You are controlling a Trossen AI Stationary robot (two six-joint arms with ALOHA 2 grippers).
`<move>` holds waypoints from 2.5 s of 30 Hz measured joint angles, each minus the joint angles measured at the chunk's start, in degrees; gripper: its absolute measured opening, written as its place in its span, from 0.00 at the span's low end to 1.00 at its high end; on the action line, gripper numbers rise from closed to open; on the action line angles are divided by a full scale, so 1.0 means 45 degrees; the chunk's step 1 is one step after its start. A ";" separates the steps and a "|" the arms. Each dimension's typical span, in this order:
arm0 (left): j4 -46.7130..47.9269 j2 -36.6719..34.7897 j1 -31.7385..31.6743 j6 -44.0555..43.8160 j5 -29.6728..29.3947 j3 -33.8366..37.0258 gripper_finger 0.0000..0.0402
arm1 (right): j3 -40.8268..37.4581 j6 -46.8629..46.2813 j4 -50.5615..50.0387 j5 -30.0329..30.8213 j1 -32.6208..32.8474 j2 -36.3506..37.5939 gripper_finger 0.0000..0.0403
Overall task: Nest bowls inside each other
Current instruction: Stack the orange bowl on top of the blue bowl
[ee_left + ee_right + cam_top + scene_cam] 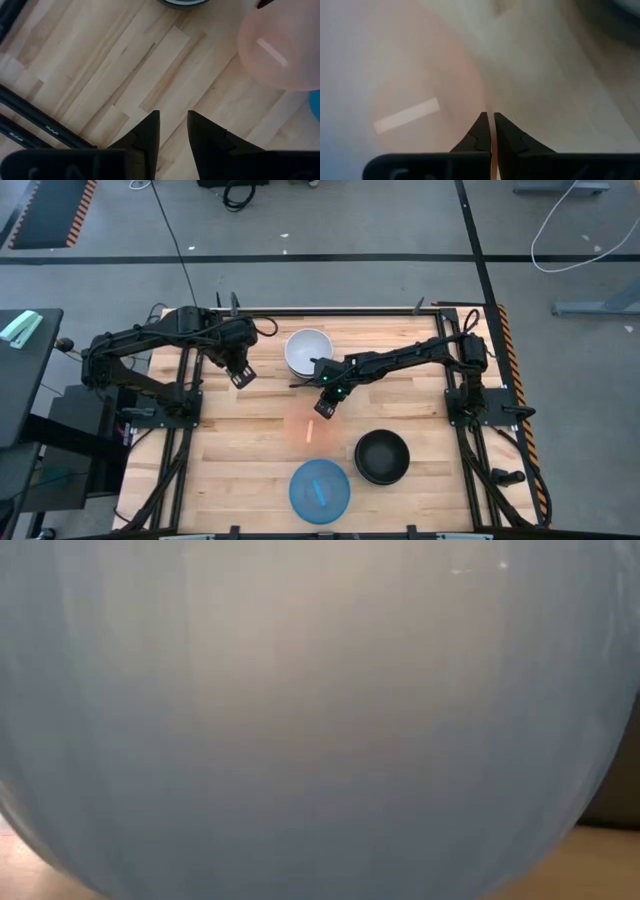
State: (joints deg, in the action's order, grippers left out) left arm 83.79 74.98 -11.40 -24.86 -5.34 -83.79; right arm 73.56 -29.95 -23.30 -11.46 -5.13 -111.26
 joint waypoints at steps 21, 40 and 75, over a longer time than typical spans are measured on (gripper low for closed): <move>0.0121 0.0000 0.0506 0.0005 -0.1586 0.0012 0.18 | 0.5075 0.3057 -0.6434 0.3524 -0.0368 0.1226 0.01; 0.0801 -0.1462 0.0477 -0.0763 -0.2334 0.2580 0.11 | 0.7671 0.4991 -0.6958 0.3287 -0.4216 0.1210 0.01; -0.1452 -0.1535 -0.0214 0.1391 -0.2336 0.3405 0.05 | 0.7776 0.2242 -1.1614 0.2302 0.2551 0.2490 0.01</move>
State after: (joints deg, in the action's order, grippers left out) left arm 77.25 68.07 -12.36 -18.60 -15.85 -68.47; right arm 108.55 -19.86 -75.56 -1.10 6.35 -100.06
